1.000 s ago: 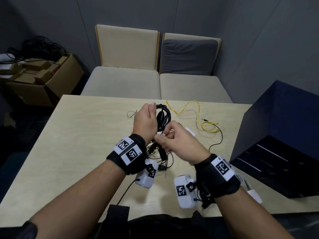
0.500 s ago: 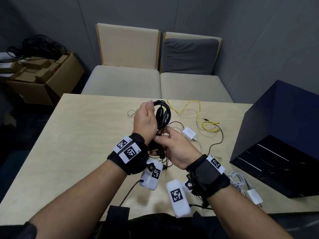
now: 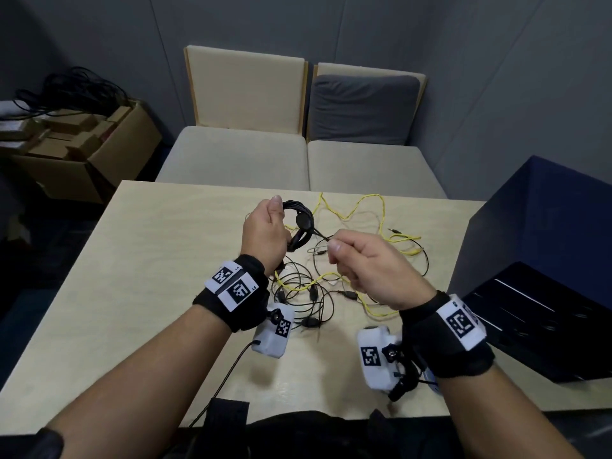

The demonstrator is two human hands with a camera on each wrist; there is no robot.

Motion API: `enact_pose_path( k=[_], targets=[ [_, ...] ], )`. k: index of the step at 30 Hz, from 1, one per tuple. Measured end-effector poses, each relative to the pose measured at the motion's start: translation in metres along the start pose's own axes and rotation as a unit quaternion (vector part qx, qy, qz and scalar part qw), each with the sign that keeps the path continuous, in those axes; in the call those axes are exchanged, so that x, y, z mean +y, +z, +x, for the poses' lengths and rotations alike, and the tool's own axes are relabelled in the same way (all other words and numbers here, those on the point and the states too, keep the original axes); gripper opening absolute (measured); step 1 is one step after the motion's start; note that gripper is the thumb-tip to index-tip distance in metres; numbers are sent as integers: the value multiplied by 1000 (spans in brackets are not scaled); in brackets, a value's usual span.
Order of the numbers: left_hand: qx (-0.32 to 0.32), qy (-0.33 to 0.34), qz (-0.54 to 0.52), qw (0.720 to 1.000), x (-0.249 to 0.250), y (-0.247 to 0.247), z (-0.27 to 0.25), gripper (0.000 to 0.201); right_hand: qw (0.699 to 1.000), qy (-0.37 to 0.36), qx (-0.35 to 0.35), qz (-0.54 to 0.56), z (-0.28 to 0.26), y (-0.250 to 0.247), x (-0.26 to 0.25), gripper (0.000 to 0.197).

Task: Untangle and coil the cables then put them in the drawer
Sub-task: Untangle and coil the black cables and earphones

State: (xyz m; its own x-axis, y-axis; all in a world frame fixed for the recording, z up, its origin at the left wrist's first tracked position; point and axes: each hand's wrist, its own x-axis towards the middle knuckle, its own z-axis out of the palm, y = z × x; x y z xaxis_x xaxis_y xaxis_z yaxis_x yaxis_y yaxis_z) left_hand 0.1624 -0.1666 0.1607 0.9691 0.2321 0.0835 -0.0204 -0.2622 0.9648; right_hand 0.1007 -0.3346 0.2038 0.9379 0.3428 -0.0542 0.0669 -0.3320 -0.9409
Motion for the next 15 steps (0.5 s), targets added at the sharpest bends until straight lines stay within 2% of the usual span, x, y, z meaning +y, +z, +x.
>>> enact_pose_path(
  k=[5, 7, 11, 15],
  targets=[
    [-76, 47, 22, 996, 5, -2, -6, 36, 995, -47, 83, 35, 0, -32, -11, 27],
    [-115, 54, 10, 992, 6, -5, -7, 37, 993, -55, 103, 0, 1, -46, -10, 23],
    [-182, -4, -115, 977, 10, -4, -12, 38, 984, -78, 137, -86, 5, -51, 5, 16],
    [-190, -32, -174, 966, 15, 0, -20, 39, 955, -52, 206, -208, 12, -41, 28, 12]
  ],
)
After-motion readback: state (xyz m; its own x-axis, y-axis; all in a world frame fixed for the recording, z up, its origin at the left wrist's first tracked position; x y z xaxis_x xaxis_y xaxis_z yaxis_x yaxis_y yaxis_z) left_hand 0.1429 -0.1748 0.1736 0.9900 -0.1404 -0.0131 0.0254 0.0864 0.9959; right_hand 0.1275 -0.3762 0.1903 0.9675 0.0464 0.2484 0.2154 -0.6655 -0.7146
